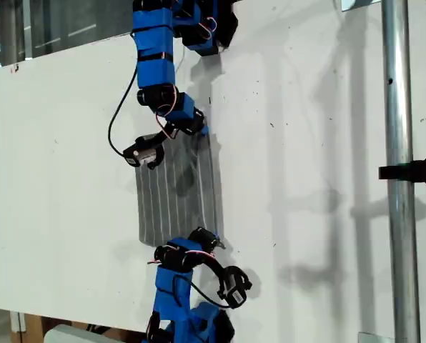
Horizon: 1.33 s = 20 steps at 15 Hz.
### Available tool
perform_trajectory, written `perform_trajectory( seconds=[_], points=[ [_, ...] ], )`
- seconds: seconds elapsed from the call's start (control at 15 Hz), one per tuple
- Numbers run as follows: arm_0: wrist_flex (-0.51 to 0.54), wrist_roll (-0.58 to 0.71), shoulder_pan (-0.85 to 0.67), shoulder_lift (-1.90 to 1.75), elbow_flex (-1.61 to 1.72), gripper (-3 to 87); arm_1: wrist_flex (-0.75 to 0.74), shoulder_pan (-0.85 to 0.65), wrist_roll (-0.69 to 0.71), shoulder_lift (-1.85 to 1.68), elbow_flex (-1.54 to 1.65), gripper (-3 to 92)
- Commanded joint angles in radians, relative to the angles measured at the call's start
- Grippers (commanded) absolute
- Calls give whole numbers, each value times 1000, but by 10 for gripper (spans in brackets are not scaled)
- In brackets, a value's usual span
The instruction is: Grasp corners of a towel and fold twice.
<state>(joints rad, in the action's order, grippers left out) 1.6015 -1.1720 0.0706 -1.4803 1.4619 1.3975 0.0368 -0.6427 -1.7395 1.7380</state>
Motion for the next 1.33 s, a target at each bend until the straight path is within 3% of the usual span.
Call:
perform_trajectory(
  seconds=[0.0,0.13,0.27,0.47,0.6,0.87,1.07,1.27],
  points=[
    [20,-173,169,-89,-6,-29,12,169,-143,-63,-20,-2],
    [17,-268,268,-83,-12,-29,18,288,-225,-37,-71,-2],
    [18,-255,250,-94,3,-29,57,242,-209,-20,-118,-2],
    [12,-51,18,-179,123,-29,48,-52,-3,-12,-120,-2],
    [-51,143,-196,-275,207,-29,15,-244,130,6,-137,-2],
    [-94,483,-571,-301,153,-29,-61,-499,327,51,-235,-2],
    [-57,581,-698,-321,58,-29,-64,-591,405,15,-333,-2],
    [-115,523,-630,-356,206,-29,-61,-495,347,40,-215,-2]
  ],
)
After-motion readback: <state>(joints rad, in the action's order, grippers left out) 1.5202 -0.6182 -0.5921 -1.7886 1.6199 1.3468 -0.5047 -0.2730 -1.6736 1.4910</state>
